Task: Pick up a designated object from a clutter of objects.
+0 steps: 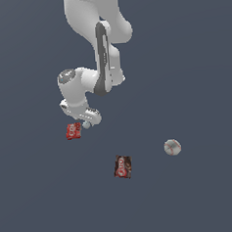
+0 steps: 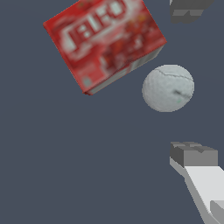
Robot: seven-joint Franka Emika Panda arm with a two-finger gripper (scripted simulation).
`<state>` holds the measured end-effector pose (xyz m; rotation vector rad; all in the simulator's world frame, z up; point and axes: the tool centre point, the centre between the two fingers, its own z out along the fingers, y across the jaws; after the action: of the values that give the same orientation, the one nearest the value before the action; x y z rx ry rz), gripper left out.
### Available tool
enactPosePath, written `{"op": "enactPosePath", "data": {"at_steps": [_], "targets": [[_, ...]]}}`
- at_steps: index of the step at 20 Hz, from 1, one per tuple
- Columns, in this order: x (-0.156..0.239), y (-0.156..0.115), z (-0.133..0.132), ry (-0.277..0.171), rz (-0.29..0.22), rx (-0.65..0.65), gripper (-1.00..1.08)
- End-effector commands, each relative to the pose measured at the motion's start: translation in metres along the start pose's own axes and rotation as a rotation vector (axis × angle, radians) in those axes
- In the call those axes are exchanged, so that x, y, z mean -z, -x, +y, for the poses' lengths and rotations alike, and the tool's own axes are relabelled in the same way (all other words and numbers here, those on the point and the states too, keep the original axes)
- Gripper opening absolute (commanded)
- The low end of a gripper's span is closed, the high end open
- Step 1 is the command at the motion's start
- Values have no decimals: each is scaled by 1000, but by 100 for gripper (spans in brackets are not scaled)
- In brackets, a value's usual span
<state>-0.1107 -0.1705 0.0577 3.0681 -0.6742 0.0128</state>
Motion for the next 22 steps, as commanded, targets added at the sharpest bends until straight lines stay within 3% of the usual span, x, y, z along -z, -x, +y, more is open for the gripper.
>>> {"op": "enactPosePath", "data": {"at_steps": [1,15,16,22], "targets": [[-11,2,0,1,-3,0,100],[-37,3,1,1,-8,0,100],[-37,3,1,1,-8,0,-100],[-37,3,1,1,-8,0,-100]]}}
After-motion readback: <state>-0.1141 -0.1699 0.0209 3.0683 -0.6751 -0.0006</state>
